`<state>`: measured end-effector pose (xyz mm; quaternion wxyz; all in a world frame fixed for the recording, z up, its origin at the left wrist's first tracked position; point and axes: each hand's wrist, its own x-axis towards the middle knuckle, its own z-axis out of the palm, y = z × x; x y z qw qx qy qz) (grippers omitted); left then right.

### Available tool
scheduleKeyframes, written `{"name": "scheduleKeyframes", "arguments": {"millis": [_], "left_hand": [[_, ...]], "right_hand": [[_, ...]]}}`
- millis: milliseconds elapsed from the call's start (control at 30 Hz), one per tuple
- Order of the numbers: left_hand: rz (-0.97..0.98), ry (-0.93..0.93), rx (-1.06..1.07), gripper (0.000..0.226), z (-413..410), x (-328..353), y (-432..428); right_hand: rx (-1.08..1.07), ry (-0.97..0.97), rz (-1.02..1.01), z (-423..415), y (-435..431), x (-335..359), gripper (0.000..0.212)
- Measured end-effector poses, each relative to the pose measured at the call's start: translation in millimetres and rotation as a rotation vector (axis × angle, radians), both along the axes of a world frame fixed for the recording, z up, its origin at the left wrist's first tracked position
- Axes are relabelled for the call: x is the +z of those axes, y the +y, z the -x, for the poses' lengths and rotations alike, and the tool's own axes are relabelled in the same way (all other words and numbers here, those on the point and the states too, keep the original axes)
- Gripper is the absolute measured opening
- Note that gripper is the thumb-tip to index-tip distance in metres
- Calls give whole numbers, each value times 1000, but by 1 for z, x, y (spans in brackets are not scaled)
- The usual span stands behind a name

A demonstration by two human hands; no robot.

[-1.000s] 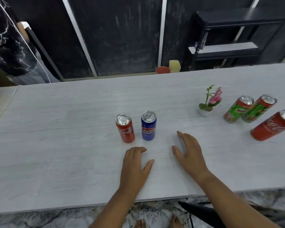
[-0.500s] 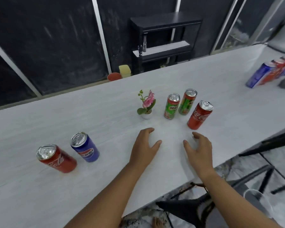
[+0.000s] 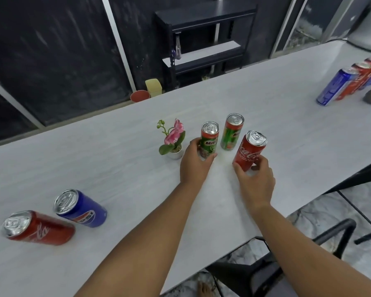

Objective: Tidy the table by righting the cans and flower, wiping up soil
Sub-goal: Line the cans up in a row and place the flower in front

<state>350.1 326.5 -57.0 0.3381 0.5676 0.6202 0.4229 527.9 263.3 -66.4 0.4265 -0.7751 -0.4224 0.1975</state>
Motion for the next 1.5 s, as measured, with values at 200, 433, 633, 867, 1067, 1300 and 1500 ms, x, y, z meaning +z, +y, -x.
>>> {"name": "scheduleKeyframes", "arguments": {"millis": [200, 433, 633, 867, 1067, 1300, 1500], "left_hand": [[-9, 0, 20, 58, 5, 0, -7], [31, -6, 40, 56, 45, 1, -64], [45, 10, 92, 63, 96, 6, -137], [49, 24, 183, 55, 173, -2, -230], [56, -5, 326, 54, 241, -9, -281], [23, 34, 392, 62, 310, -4, -315], [11, 93, 424, 62, 360, -5, -333]], "right_hand": [[100, 30, -35, 1, -6, 2, 66], [284, 50, -76, 18, -23, 6, 52], [434, 105, -43, 68, -47, 0, 62], [634, 125, -32, 148, -63, 2, 52], [746, 90, 4, 206, -71, 0, 58], [816, 29, 26, 249, -76, -2, 55], [861, -25, 19, 257, -72, -2, 52]]}}
